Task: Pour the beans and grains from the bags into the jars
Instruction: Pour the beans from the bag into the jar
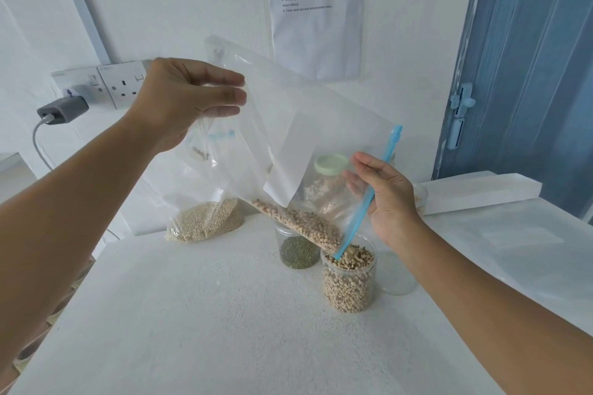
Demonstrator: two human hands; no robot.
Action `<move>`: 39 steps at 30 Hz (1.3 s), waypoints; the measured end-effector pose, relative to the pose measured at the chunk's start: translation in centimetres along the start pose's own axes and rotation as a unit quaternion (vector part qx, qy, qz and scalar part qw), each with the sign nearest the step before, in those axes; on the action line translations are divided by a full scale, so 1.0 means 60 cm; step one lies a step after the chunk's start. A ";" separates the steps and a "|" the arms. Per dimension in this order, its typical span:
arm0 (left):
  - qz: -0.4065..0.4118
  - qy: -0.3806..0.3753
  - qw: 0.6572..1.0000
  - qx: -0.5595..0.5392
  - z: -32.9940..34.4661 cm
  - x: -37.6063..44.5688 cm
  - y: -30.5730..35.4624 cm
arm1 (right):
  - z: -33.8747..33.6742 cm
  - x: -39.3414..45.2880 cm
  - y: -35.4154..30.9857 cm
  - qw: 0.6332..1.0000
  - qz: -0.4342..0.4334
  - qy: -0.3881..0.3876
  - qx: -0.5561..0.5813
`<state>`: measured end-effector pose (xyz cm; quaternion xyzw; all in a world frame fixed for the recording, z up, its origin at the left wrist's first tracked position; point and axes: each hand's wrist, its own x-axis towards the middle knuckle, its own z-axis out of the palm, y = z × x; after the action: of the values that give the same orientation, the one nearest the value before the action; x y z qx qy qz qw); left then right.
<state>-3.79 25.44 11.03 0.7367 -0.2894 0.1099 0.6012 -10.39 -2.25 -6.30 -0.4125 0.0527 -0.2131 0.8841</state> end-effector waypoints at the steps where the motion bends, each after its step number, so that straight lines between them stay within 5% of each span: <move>1: 0.000 0.000 1.000 0.000 0.000 0.000 0.000 | 0.000 0.000 0.000 1.000 0.000 -0.001 0.000; 11: 0.001 -0.003 1.000 -0.016 -0.003 -0.002 -0.003 | -0.003 -0.003 0.003 1.000 -0.001 -0.005 -0.013; 19: -0.050 -0.199 0.973 0.103 -0.043 -0.014 -0.014 | -0.015 0.002 0.002 1.000 -0.006 -0.001 -0.002; 39: -0.045 -0.075 0.996 0.011 -0.051 -0.063 -0.103 | -0.015 -0.001 0.011 1.000 0.000 0.005 -0.027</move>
<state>-2.85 30.15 4.81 0.7616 -0.2990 0.0306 0.5742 -10.44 -2.49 -7.38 -0.4348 0.0627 -0.2132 0.8727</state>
